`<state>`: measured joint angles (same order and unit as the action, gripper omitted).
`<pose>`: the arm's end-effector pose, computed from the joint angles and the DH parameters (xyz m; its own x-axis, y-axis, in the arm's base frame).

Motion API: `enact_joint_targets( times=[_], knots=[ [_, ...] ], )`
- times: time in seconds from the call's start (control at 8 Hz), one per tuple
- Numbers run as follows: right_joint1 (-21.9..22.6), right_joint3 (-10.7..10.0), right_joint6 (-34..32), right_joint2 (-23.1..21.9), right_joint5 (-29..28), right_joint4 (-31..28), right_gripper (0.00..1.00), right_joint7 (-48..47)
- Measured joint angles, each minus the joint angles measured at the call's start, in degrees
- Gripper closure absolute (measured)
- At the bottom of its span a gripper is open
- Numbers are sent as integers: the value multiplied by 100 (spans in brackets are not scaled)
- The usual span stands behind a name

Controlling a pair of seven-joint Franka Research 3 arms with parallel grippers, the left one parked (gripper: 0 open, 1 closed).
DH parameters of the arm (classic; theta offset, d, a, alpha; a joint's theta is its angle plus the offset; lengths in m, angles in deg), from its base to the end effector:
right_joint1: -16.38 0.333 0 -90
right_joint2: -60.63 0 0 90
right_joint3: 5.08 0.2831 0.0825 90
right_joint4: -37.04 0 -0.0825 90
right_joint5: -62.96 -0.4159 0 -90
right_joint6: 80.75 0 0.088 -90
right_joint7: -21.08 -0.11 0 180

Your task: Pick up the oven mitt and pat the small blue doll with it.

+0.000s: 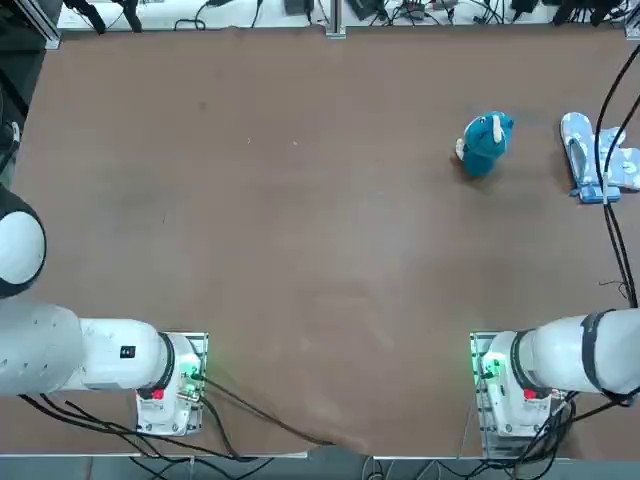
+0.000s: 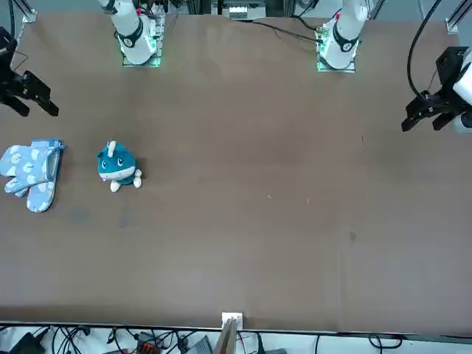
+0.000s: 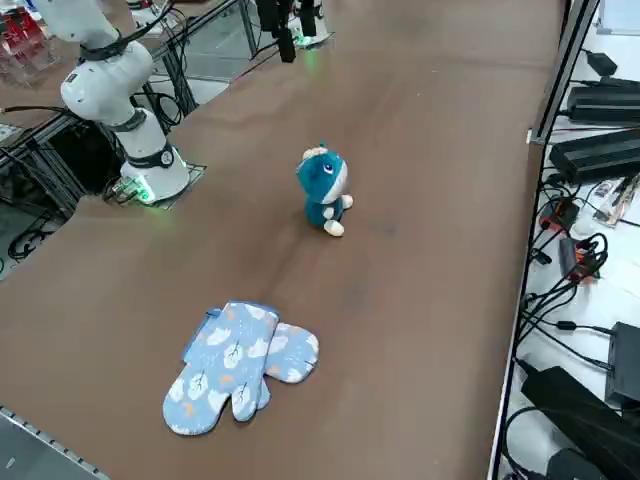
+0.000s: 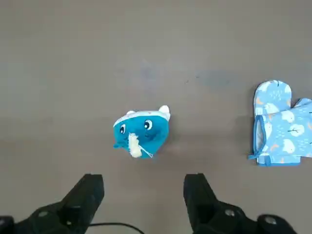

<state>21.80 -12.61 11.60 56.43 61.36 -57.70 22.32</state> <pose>0.5694 -0.0203 0.5925 0.9994 -0.0163 0.0317 -0.0151 -0.9992 -0.0368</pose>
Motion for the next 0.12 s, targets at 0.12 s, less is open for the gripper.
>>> enact_joint_targets(
  times=[0.12],
  knots=[
    [17, 0, 11, 21, 0, 0, 0, 0]
  ],
)
